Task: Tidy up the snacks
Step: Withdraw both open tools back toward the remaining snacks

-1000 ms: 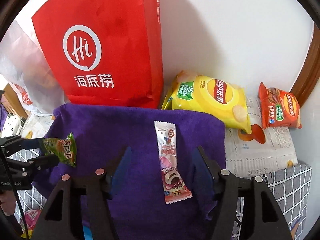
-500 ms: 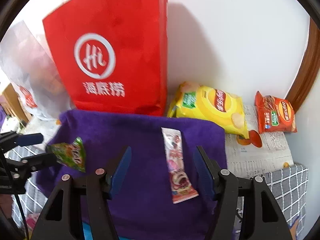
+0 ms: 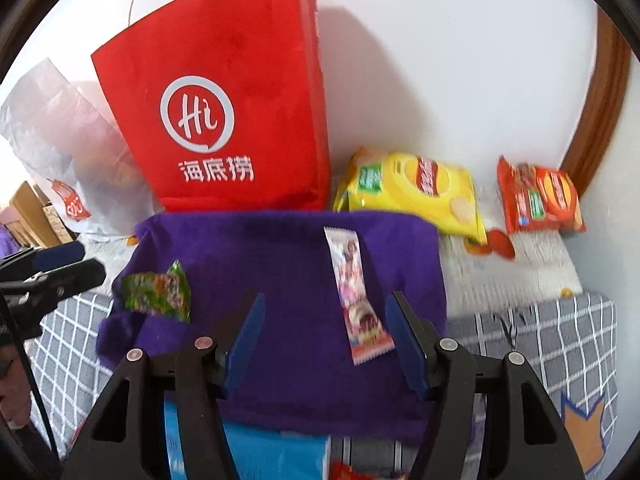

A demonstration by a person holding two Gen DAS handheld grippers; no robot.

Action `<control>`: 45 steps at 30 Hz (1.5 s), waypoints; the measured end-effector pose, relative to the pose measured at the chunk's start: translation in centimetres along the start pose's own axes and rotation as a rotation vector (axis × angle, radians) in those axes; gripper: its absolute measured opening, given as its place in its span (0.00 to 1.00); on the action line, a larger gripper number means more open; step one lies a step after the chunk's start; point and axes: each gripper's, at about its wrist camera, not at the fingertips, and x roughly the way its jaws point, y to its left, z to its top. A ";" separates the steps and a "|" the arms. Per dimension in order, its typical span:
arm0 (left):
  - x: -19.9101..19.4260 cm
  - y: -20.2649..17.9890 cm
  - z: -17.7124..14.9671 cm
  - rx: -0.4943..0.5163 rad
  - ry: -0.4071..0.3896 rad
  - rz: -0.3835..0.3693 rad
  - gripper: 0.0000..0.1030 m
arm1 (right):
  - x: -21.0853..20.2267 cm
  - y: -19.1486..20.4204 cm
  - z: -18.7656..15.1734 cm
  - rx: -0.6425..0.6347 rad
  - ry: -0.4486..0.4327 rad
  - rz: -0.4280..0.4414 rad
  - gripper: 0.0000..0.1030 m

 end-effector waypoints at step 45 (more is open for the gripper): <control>-9.8 -2.3 -7.8 -0.015 -0.050 0.057 0.69 | -10.4 -7.3 -14.5 0.091 0.014 -0.085 0.61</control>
